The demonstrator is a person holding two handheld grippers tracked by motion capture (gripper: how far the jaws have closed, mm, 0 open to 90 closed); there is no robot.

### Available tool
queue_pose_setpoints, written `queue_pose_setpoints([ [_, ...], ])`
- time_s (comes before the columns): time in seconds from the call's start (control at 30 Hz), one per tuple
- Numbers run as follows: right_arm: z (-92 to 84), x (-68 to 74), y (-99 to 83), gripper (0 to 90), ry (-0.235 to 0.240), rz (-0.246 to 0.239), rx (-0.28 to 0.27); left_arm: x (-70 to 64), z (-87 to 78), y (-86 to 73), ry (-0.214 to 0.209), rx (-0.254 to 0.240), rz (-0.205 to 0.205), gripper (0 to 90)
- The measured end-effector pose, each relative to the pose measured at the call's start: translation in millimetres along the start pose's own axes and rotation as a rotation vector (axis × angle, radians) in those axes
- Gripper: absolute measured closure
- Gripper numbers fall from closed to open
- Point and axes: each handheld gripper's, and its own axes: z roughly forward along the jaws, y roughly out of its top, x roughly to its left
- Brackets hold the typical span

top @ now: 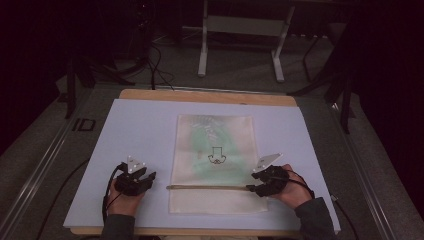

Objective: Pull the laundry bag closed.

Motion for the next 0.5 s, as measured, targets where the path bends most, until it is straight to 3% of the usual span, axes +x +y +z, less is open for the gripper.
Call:
queue_pose_setpoints([
  [0.5, 13.7, 8.5, 24.7, 50.3, 0.041, -0.065, 0.033, -0.8, 0.8, 0.4, -0.005, 0.003, 0.011, 58.1],
])
